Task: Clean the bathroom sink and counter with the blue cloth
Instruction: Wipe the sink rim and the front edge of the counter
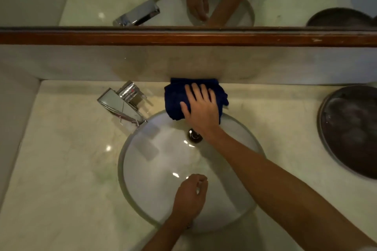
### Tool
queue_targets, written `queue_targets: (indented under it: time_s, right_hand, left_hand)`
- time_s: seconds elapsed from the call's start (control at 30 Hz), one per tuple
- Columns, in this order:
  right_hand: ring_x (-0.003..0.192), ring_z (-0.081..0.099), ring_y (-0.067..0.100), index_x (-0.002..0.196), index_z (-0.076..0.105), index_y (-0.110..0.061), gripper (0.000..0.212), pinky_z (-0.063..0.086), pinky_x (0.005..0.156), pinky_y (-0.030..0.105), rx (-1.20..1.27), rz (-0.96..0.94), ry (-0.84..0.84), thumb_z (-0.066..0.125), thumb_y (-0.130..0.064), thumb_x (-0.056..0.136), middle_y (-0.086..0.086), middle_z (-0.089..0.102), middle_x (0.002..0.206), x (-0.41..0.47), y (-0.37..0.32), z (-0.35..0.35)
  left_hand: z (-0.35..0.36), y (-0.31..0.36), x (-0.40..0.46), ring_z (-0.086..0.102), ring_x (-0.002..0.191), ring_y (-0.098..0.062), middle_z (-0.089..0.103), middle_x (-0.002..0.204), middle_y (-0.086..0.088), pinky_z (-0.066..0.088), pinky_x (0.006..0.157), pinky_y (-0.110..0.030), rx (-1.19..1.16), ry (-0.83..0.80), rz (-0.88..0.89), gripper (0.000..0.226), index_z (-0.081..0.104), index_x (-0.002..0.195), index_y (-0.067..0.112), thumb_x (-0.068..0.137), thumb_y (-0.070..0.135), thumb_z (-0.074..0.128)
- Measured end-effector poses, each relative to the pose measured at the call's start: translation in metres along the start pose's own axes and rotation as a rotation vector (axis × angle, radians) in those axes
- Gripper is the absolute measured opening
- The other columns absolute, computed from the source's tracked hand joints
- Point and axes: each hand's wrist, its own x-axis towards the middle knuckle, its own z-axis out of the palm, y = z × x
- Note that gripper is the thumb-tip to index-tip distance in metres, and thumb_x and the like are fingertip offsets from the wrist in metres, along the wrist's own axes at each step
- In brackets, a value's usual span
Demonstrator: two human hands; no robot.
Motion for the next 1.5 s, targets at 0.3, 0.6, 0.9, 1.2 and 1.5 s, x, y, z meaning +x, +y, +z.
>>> queue_targets:
  time_s: [0.3, 0.6, 0.9, 1.2, 1.5]
  right_hand:
    - [0.132, 0.050, 0.034, 0.146, 0.055, -0.018, 0.054, 0.033, 0.112, 0.046, 0.027, 0.086, 0.015, 0.047, -0.045, 0.100, 0.011, 0.055, 0.147, -0.036, 0.113, -0.028]
    - [0.135, 0.044, 0.039, 0.143, 0.052, -0.011, 0.061, 0.030, 0.116, 0.052, 0.021, 0.325, -0.047, 0.034, -0.048, 0.097, 0.018, 0.050, 0.146, -0.070, 0.245, -0.080]
    - [0.143, 0.036, 0.036, 0.148, 0.043, -0.014, 0.071, 0.017, 0.123, 0.056, -0.043, 0.423, 0.000, 0.040, -0.060, 0.094, 0.014, 0.043, 0.152, -0.073, 0.215, -0.065]
    - [0.155, 0.019, 0.033, 0.162, 0.024, -0.017, 0.070, 0.011, 0.126, 0.053, -0.080, 0.234, -0.122, 0.029, -0.055, 0.103, 0.010, 0.021, 0.169, -0.203, 0.175, -0.074]
    - [0.157, 0.012, 0.030, 0.164, 0.019, -0.018, 0.072, 0.008, 0.127, 0.053, -0.051, 0.292, -0.159, 0.022, -0.057, 0.102, 0.008, 0.016, 0.171, -0.126, 0.220, -0.073]
  left_hand:
    - [0.005, 0.003, -0.024, 0.063, 0.091, -0.005, 0.068, 0.101, 0.016, 0.051, 0.085, -0.026, 0.121, -0.005, -0.017, 0.019, 0.068, 0.105, 0.030, 0.105, 0.036, 0.050]
    - [0.027, 0.016, -0.061, 0.059, 0.082, -0.003, 0.064, 0.093, 0.014, 0.040, 0.070, -0.019, 0.226, 0.016, -0.056, 0.026, 0.063, 0.095, 0.030, 0.107, 0.040, 0.043]
    - [0.034, 0.024, -0.066, 0.062, 0.072, -0.016, 0.066, 0.084, 0.005, 0.049, 0.069, -0.033, 0.343, 0.210, -0.023, 0.028, 0.063, 0.090, 0.021, 0.105, 0.036, 0.045]
    - [0.037, 0.026, -0.066, 0.057, 0.062, -0.018, 0.058, 0.068, 0.004, 0.047, 0.060, -0.035, 0.395, 0.253, -0.060, 0.041, 0.056, 0.073, 0.020, 0.106, 0.039, 0.040]
    - [0.040, 0.022, -0.068, 0.052, 0.055, -0.015, 0.052, 0.059, 0.007, 0.034, 0.054, -0.029, 0.479, 0.313, -0.052, 0.043, 0.054, 0.066, 0.021, 0.104, 0.037, 0.042]
